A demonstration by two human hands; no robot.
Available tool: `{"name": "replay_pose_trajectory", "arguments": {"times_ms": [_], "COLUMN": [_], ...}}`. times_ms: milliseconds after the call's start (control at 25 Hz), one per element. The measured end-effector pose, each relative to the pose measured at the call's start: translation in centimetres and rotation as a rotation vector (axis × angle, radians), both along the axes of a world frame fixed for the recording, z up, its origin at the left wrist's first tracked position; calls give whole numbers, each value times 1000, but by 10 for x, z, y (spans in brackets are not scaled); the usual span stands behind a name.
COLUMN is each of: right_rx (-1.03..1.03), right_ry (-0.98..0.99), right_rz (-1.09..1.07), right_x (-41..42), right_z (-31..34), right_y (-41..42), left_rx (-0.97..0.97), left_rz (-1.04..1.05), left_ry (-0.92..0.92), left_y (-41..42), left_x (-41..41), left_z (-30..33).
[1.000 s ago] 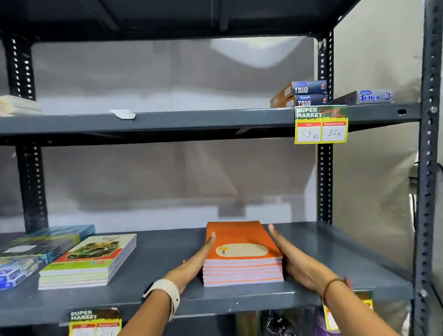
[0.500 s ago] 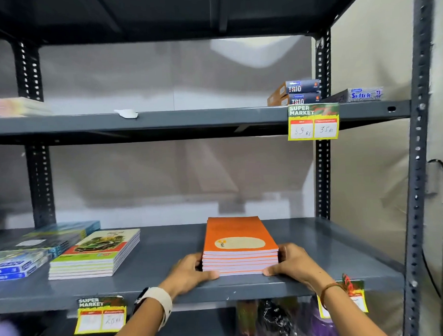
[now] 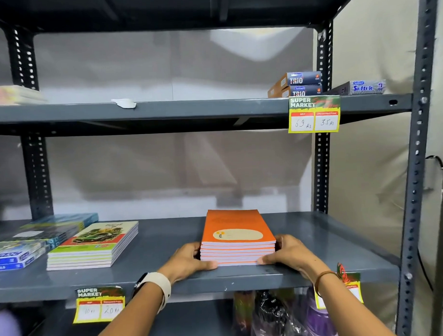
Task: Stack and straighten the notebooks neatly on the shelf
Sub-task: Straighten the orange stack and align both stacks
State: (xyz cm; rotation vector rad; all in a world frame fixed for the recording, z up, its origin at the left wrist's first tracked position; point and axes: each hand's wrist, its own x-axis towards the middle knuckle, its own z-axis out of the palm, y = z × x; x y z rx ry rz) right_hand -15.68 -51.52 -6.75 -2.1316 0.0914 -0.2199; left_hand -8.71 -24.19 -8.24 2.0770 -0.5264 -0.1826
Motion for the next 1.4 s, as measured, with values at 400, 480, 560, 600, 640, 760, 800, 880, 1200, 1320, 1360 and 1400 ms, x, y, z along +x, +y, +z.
{"name": "replay_pose_trajectory", "arguments": {"times_ms": [400,480,560,600,640,760,800,880,1200,1320,1360,1400], "right_rx": [113,133,94,61,37,111,190,344,497,494,495,500], "right_ry": [47,41,-39,-108,-171,-271,-277,-258,-106,-40,-11,20], "right_rz": [67,24,-89,-144,-180,-190,-164,-98,148,210,215,214], "right_x": [5,4,6,8,11,26,33,49,102,115,120,124], "right_z": [6,15,26,32,39,63,71,84,103,93,87,81], "right_y": [0,5,15,21,27,47,55,72,192,246,263,279], "left_rx": [-53,-107,-125,-132,-156,-288,-331,-401,-474,-475,-470,-464], "left_rz": [-8,-55,26,98,159,236,248,277,444,520,538,553], "left_ry": [61,126,152,145,134,97,90,87,51,43,38,42], "left_y": [-9,-8,-11,-13,-16,-22,-21,-17,78,137,159,181], "left_x": [2,-3,-4,-2,1,15,20,29,65,83,89,97], "left_z": [5,15,29,37,45,73,82,96,114,103,98,93]}}
